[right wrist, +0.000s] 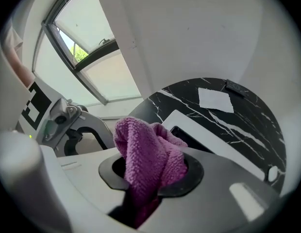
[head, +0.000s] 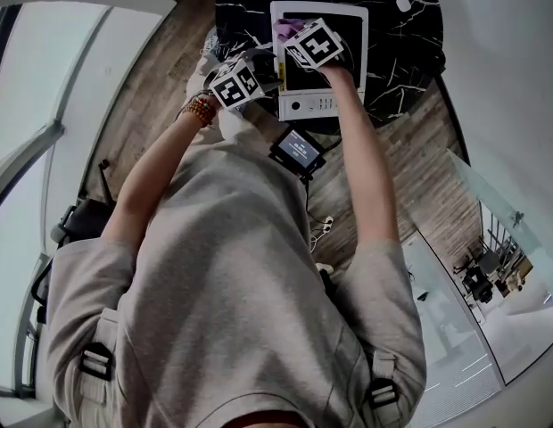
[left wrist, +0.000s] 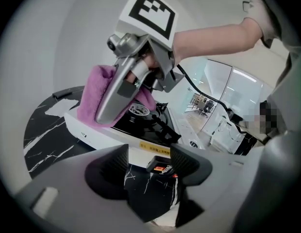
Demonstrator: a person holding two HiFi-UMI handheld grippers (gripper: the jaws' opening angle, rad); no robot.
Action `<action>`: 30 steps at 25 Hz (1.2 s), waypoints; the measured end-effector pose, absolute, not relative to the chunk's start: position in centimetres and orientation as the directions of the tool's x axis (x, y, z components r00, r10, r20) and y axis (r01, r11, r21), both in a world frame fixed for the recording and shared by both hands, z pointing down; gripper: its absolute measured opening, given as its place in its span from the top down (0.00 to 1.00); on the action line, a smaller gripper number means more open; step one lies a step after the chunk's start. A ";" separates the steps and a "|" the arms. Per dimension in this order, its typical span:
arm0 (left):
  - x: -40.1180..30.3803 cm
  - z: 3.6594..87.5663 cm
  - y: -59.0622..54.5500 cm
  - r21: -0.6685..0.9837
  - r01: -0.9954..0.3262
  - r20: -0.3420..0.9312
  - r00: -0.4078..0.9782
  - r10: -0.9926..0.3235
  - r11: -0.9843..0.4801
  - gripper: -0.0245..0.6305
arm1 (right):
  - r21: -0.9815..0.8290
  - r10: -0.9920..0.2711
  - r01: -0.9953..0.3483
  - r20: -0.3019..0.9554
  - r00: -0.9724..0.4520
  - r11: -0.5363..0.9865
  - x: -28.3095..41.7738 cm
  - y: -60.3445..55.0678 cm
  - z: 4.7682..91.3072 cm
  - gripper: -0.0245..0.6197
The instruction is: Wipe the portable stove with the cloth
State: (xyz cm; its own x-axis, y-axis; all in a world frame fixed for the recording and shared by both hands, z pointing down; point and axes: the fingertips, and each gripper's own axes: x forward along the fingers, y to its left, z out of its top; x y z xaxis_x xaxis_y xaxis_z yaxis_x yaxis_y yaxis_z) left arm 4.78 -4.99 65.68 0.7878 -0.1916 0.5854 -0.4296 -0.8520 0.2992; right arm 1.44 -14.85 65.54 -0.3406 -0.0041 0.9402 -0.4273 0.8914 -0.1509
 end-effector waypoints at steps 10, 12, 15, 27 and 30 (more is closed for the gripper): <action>5.0 67.0 -3.2 0.305 -0.440 0.623 0.763 -0.173 -0.844 0.58 | -0.283 0.085 -0.525 0.926 -0.368 0.803 2.6 -12.8 66.0 0.77; 4.9 67.0 -3.3 0.306 -0.449 0.623 0.761 -0.180 -0.839 0.58 | -0.291 0.096 -0.523 0.925 -0.367 0.802 2.6 -12.2 66.0 0.77; 5.0 67.1 -3.4 0.302 -0.453 0.627 0.757 -0.184 -0.839 0.58 | -0.295 0.100 -0.525 0.925 -0.367 0.798 2.9 -11.6 66.1 0.77; 5.4 67.4 -2.2 0.285 -0.437 0.651 0.741 -0.162 -0.853 0.58 | -0.296 0.148 -0.508 0.939 -0.311 0.809 3.7 -9.3 66.6 0.77; 5.8 67.4 -1.4 0.287 -0.419 0.651 0.745 -0.145 -0.861 0.58 | -0.276 0.151 -0.475 0.947 -0.283 0.836 3.7 -8.8 66.6 0.77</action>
State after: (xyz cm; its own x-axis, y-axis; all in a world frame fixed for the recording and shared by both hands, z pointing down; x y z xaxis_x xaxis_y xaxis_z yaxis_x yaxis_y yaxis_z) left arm 5.83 -1.43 67.40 0.7447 -0.1448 0.6515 -0.4188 -0.8614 0.2873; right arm 3.71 -8.81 66.61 -0.2828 0.1514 0.9471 -0.4752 0.8357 -0.2755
